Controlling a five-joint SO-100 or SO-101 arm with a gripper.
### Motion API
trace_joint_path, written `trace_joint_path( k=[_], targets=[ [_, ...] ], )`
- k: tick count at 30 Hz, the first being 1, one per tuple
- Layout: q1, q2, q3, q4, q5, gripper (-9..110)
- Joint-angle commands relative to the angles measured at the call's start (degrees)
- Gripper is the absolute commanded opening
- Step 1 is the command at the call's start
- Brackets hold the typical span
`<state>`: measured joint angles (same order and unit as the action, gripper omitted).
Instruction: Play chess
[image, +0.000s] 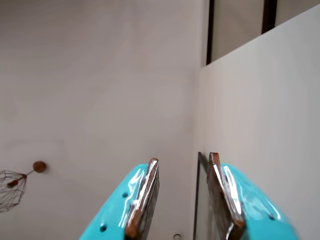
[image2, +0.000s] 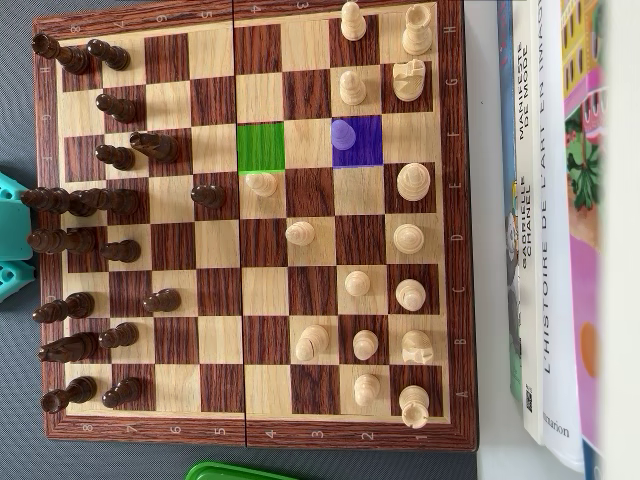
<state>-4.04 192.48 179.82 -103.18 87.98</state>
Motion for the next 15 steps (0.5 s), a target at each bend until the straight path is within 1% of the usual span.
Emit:
trace_joint_path(
  k=[1, 10, 15],
  targets=[
    [-0.2, -0.7, 1.1, 0.4, -0.4, 15],
    [-0.4, -1.1, 1.1, 1.1, -0.5, 15],
    [-0.6, -6.2, -2.4, 3.4, -0.4, 15]
  ],
)
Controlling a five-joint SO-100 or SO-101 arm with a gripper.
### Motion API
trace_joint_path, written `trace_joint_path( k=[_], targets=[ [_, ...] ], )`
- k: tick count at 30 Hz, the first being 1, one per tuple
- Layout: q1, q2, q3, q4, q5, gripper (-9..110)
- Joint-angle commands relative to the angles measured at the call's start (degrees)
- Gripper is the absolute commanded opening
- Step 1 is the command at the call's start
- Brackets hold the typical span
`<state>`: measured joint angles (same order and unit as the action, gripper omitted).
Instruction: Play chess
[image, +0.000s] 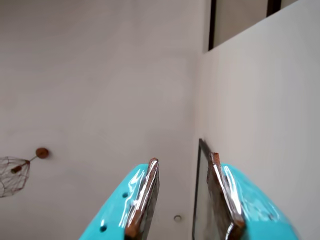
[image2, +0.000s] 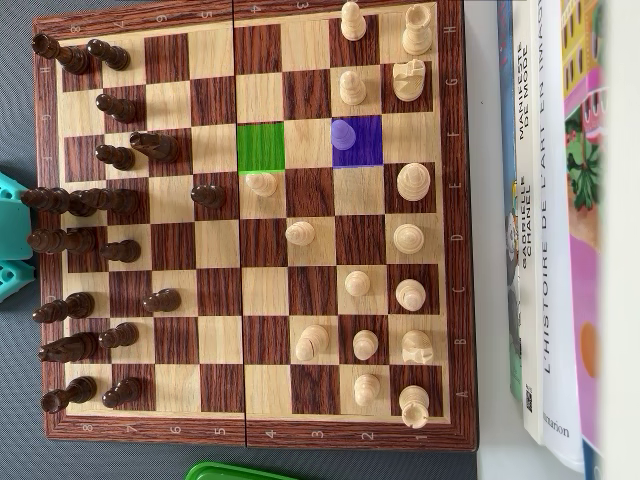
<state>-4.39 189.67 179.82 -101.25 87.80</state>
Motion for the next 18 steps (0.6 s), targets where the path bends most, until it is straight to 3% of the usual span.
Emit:
trace_joint_path(
  k=[1, 6, 18],
  targets=[
    [-0.2, -4.9, -4.1, 1.6, -0.3, 15],
    [0.3, -12.1, -13.7, 4.5, -0.3, 15],
    [0.3, -22.6, -28.1, 24.9, -0.4, 15]
  ],
)
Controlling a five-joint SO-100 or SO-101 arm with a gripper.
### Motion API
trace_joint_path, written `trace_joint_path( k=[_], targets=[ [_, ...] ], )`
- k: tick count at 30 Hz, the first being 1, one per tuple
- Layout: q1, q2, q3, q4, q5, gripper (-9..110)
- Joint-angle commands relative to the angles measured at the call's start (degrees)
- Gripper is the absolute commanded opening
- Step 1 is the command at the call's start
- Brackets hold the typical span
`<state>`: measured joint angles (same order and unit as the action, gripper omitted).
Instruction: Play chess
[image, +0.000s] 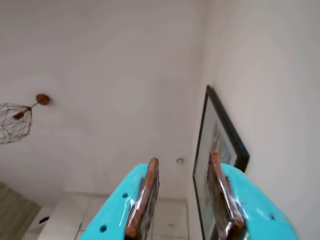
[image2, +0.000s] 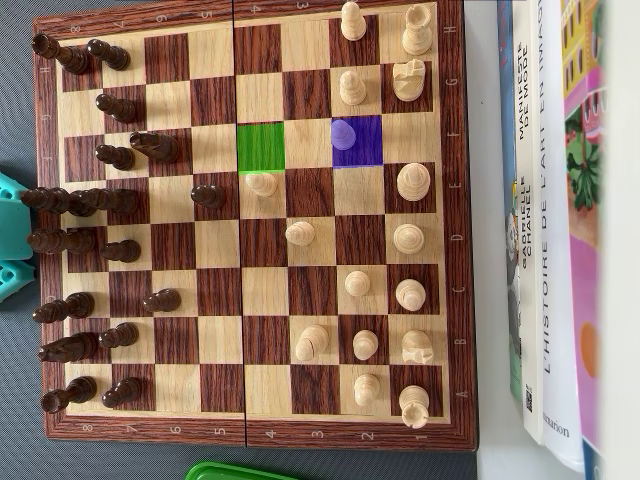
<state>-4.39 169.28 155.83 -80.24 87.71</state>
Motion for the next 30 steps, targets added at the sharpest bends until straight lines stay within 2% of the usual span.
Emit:
trace_joint_path(
  k=[1, 11, 30],
  targets=[
    [0.4, -2.9, -4.9, 5.4, -0.3, 15],
    [-0.4, -8.4, -8.7, 19.2, -0.3, 15],
    [-0.4, -11.9, -14.2, 63.9, -0.3, 15]
  ],
)
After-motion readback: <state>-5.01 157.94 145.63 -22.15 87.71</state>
